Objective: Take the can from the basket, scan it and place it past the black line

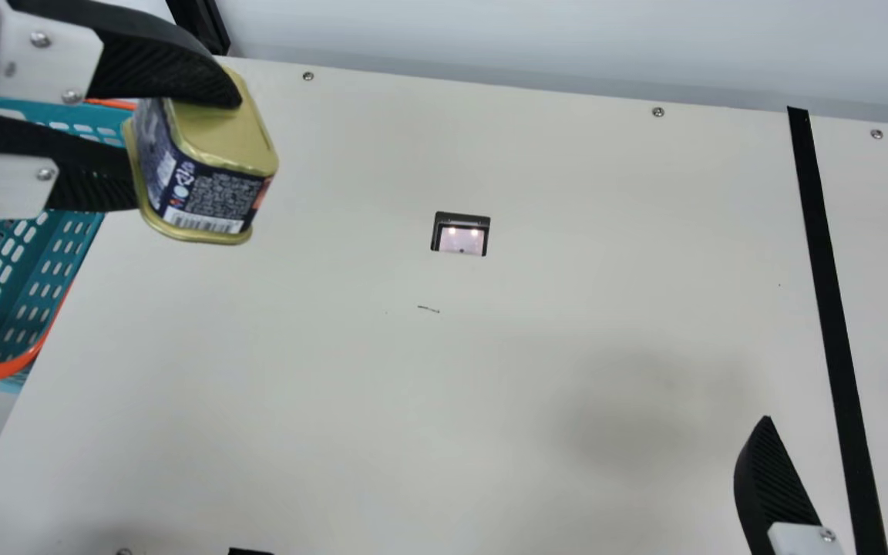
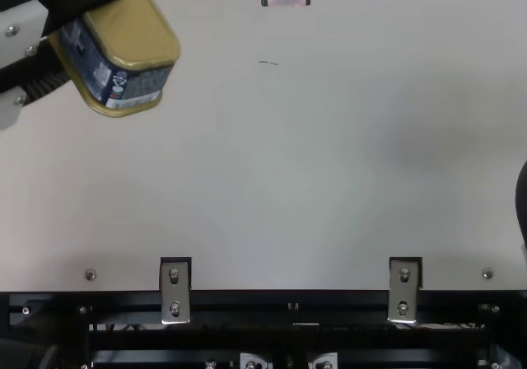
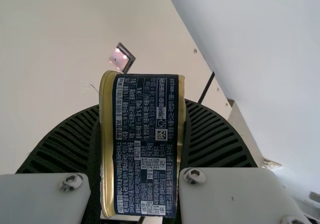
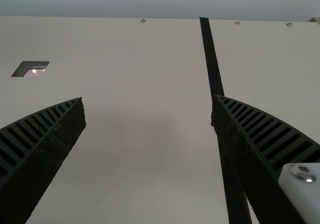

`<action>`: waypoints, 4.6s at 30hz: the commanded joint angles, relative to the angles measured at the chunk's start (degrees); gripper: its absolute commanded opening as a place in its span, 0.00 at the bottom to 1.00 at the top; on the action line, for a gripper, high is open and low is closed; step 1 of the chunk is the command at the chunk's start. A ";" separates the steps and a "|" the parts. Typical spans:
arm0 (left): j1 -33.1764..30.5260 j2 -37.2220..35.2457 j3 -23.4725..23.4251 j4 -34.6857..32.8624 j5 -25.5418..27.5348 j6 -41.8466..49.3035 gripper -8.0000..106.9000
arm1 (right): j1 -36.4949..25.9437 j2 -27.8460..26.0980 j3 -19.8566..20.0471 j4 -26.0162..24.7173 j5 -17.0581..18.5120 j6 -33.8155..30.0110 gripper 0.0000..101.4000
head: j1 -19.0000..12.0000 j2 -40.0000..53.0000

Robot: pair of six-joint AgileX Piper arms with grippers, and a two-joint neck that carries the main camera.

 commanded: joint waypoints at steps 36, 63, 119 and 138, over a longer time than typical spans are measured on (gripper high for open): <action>-0.18 1.34 -2.12 -8.49 0.40 -3.81 0.16 | 0.00 0.00 0.00 0.02 0.00 0.00 1.00 | -1.57 -1.18; -14.02 -1.95 7.66 18.40 -18.78 4.84 0.16 | 0.00 0.00 0.00 -0.03 0.00 0.00 1.00 | -1.57 -1.18; -20.36 -0.88 23.97 66.19 -45.76 -15.56 0.16 | 0.00 0.00 0.00 -0.08 0.00 0.00 1.00 | -1.57 -1.18; -21.84 1.85 25.70 83.92 -49.95 -27.45 0.16 | 0.00 0.00 0.00 -0.08 0.00 0.00 1.00 | -1.57 -1.18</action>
